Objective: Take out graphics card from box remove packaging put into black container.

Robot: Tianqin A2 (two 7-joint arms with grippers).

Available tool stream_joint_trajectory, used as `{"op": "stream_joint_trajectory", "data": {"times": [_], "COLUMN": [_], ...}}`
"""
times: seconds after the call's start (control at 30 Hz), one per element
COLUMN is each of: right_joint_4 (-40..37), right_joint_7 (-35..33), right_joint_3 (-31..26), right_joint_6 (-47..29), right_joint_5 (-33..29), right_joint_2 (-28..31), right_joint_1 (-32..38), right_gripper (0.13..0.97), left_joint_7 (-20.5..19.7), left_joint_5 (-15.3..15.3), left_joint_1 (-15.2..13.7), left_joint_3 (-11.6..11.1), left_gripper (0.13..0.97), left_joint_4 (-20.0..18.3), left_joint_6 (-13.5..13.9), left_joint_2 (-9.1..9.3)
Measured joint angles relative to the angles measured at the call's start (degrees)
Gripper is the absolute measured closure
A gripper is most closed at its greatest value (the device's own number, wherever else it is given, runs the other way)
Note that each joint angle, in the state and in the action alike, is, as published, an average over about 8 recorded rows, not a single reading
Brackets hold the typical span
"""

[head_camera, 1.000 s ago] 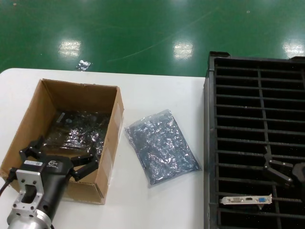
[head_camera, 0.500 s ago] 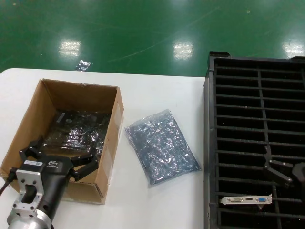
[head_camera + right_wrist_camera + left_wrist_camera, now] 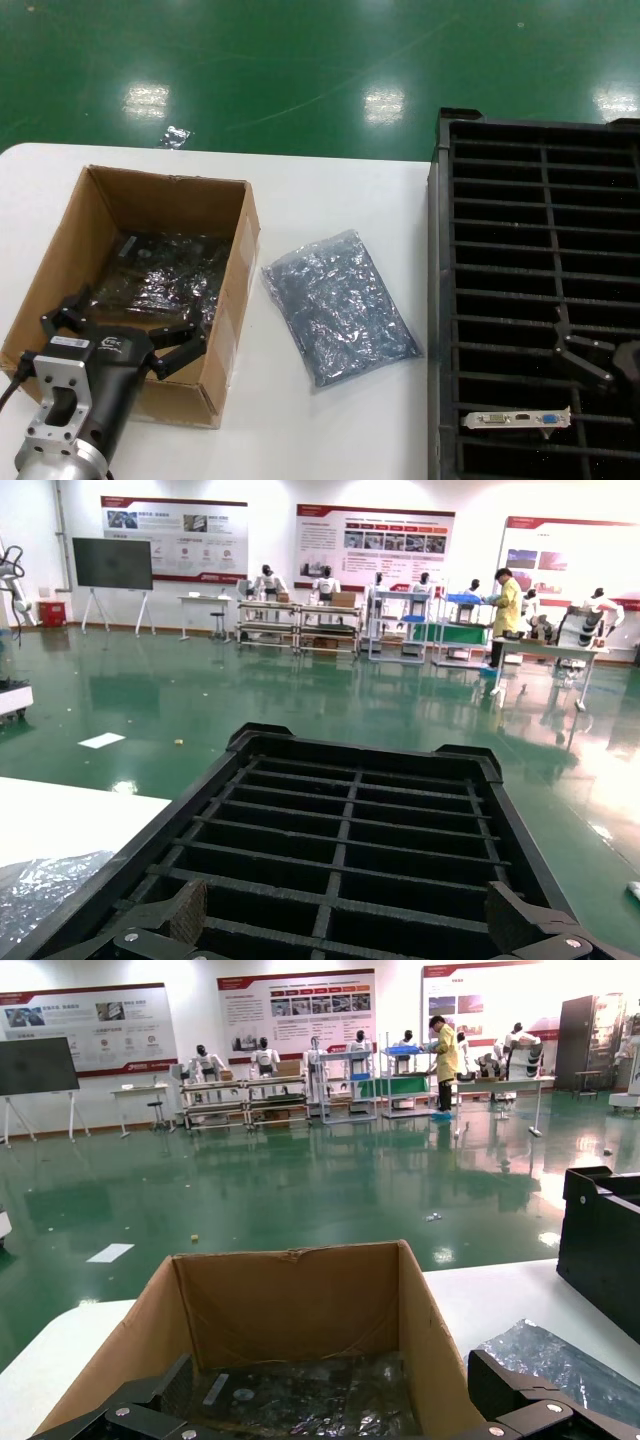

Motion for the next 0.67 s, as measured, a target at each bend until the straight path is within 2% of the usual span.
{"op": "stream_joint_trajectory", "data": {"times": [0.67], "right_joint_4": [0.0], "right_joint_7": [0.0], "right_joint_3": [0.0], "right_joint_6": [0.0], "right_joint_5": [0.0], "right_joint_2": [0.0], "right_joint_1": [0.0], "right_gripper": [0.129], "left_joint_7": [0.0], "left_joint_5": [0.0], "left_joint_1": [0.0], "left_joint_3": [0.0], "left_gripper": [0.132], "left_joint_4": [0.0], "left_joint_6": [0.0], "left_joint_2": [0.0]}}
